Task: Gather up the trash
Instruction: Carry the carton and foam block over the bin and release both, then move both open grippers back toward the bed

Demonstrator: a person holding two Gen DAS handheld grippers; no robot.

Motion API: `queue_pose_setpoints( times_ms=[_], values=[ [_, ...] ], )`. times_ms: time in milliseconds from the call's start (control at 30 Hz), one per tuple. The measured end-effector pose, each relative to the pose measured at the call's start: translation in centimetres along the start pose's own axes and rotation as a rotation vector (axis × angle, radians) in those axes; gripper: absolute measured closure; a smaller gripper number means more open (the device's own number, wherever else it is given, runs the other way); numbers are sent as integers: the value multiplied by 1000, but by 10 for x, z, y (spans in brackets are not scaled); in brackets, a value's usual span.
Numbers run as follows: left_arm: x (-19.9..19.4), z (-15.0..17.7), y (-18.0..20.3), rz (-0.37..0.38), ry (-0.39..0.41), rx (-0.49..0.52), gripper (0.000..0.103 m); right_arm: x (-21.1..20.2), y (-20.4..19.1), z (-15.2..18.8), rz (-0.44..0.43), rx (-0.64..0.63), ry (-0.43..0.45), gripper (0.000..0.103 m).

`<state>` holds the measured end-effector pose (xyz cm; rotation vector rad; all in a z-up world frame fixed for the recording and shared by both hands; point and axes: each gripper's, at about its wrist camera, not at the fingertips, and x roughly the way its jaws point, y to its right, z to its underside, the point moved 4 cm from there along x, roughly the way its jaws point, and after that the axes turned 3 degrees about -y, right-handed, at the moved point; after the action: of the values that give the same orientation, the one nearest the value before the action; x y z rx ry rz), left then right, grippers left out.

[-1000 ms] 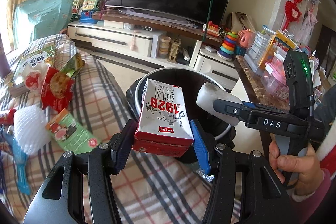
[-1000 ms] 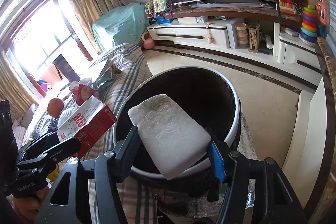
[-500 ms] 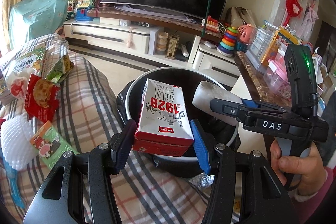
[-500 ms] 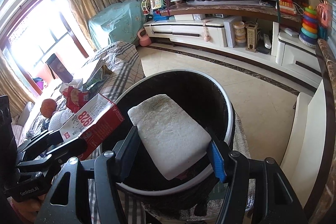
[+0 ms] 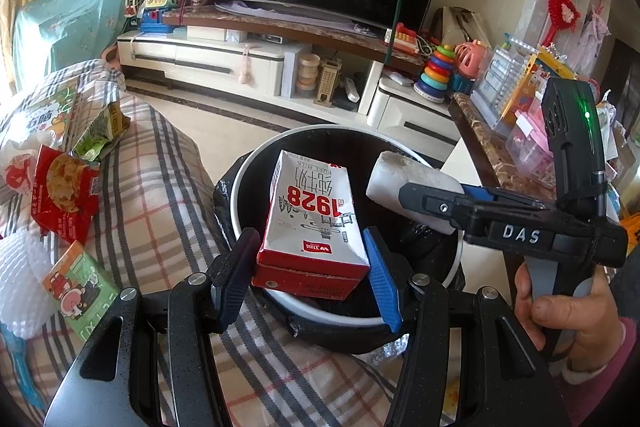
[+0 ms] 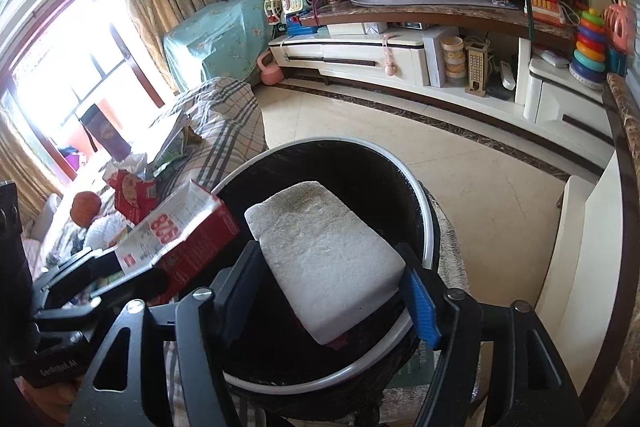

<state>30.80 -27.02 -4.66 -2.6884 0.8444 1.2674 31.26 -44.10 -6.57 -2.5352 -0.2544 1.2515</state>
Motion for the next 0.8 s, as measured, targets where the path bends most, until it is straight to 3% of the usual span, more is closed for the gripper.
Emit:
queue_pose_setpoints(
  times_ms=[133, 233, 533, 800],
  values=[
    [-4, 4, 0, -1, 5, -8, 34, -4, -2, 1, -17, 0, 4, 20],
    [-10, 10, -2, -11, 9, -14, 30, -9, -8, 6, 4, -18, 18, 13],
    [-42, 44, -28, -35, 17, -88, 28, -23, -28, 30, -42, 24, 53, 8],
    [-90, 69, -54, -77, 77, -129, 27, -27, -65, 54, -57, -33, 51, 6]
  ],
)
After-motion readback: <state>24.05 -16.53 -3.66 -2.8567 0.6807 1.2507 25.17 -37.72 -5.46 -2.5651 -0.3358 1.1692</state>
